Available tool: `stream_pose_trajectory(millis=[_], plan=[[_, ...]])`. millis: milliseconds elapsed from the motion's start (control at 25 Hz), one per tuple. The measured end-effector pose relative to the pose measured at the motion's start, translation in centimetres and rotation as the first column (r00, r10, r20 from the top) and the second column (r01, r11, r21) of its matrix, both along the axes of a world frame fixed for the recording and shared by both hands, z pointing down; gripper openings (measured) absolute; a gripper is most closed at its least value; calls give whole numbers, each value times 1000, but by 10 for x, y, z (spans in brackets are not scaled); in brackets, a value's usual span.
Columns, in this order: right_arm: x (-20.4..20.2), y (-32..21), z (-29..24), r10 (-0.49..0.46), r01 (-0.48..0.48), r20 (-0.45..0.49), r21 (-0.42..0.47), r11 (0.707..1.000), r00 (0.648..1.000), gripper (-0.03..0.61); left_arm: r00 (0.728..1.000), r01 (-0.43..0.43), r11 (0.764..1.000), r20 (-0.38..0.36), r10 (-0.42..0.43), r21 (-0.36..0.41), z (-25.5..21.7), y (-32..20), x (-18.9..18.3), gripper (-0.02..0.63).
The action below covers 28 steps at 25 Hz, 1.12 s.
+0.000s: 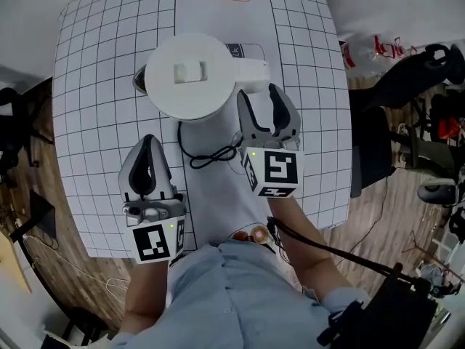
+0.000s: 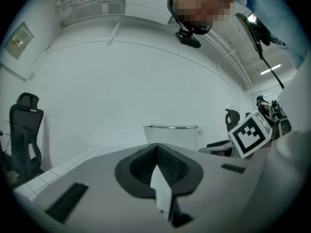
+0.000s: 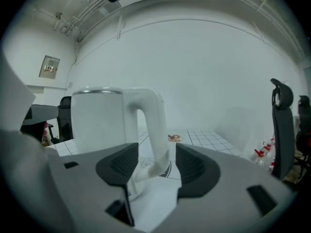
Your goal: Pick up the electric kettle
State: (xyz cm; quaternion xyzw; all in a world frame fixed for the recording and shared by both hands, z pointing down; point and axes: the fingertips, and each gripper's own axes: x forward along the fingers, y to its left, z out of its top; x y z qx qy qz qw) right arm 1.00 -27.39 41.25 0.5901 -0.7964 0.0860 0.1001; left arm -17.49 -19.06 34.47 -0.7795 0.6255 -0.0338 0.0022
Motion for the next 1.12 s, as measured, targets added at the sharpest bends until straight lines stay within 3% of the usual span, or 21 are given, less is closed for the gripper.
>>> stream_pose_trajectory(millis=[600, 680, 760, 1120], plan=[[-3, -59, 30, 34, -34, -13, -12, 999, 999, 224, 999, 40, 996, -20, -41, -76, 35, -27, -22, 0], [-6, -61, 27, 27, -27, -24, 3, 1000, 999, 171, 999, 46, 996, -22, -48, -79, 36, -29, -24, 0], [-8, -62, 23, 33, -32, -24, 26, 999, 999, 52, 998, 50, 996, -24, -52, -77, 36, -31, -26, 0], [-7, -65, 15, 63, -68, 88, 59, 996, 994, 49, 997, 65, 996, -23, -67, -68, 32, -29, -28, 0]])
